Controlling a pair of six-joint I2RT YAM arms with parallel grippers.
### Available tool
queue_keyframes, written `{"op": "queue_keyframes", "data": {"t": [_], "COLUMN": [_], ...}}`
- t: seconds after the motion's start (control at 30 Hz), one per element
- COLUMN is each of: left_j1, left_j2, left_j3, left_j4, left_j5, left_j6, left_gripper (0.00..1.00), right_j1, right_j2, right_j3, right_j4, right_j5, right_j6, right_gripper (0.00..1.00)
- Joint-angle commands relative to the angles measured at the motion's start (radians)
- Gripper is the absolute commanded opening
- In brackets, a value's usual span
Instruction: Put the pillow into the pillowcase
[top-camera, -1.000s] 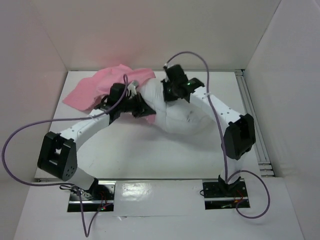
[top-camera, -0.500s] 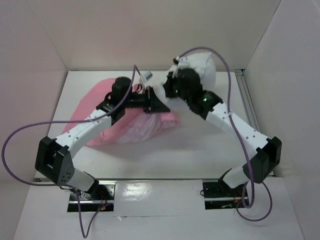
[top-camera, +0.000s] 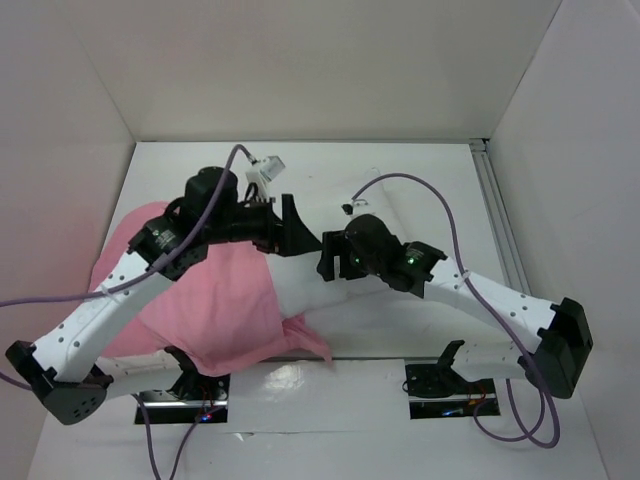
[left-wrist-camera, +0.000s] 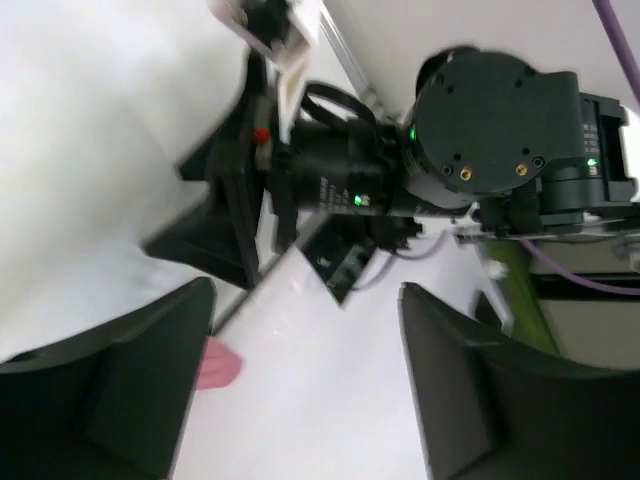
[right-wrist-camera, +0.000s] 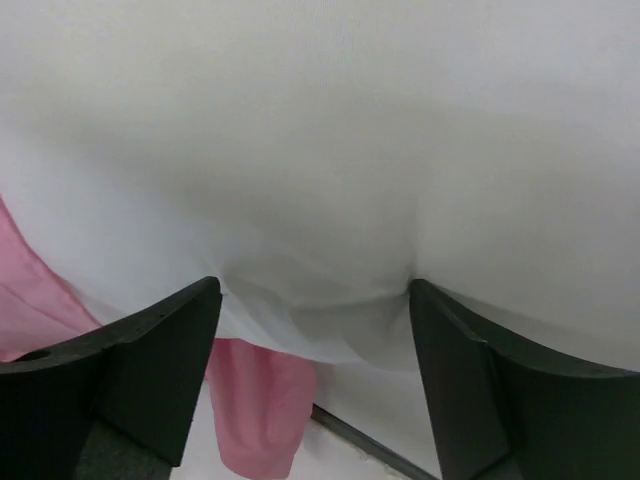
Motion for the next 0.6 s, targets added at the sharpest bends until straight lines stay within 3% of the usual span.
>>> {"op": "queue_keyframes", "data": {"t": [0.0, 0.07, 0.1, 0.2, 0.27, 0.33, 0.43, 0.57], "left_j1": [0.020, 0.057, 0.068, 0.114, 0.149, 0.169, 0.207, 0.250], "left_j2": [0.038, 0.069, 0.122, 0.261, 0.320, 0.360, 0.423, 0.463], "left_j3": [0.146, 0.200, 0.267, 0.391, 0.433, 0.459, 0.459, 0.430], "left_j4": [-0.184, -0.229, -0.314, -0.490, -0.549, -0.572, -0.602, -0.623], "left_j5": [-0.160, -0.239, -0.361, -0.617, -0.713, -0.806, -0.881, -0.951], "left_j6": [0.117, 0.107, 0.096, 0.031, -0.024, -0.050, -0.070, -0.084], "left_gripper": [0.83, 0.72, 0.71, 0.82, 0.83, 0.86, 0.87, 0.88], "right_j1": [0.014, 0.004, -0.011, -0.089, -0.204, -0.303, -0.570, -0.733], "right_j2": [-0.027, -0.052, -0.052, -0.041, -0.001, 0.029, 0.083, 0.143], "right_j3": [0.102, 0.174, 0.198, 0.317, 0.349, 0.389, 0.388, 0.308], "right_j4": [-0.135, -0.171, -0.197, -0.257, -0.257, -0.269, -0.246, -0.163], "right_j5": [0.109, 0.148, 0.175, 0.224, 0.215, 0.133, -0.053, -0.292], "right_j6": [0.005, -0.024, -0.033, -0.055, -0.082, -0.105, -0.150, -0.150], "right_gripper": [0.84, 0.90, 0.92, 0.95, 0.97, 0.99, 1.00, 1.00]}}
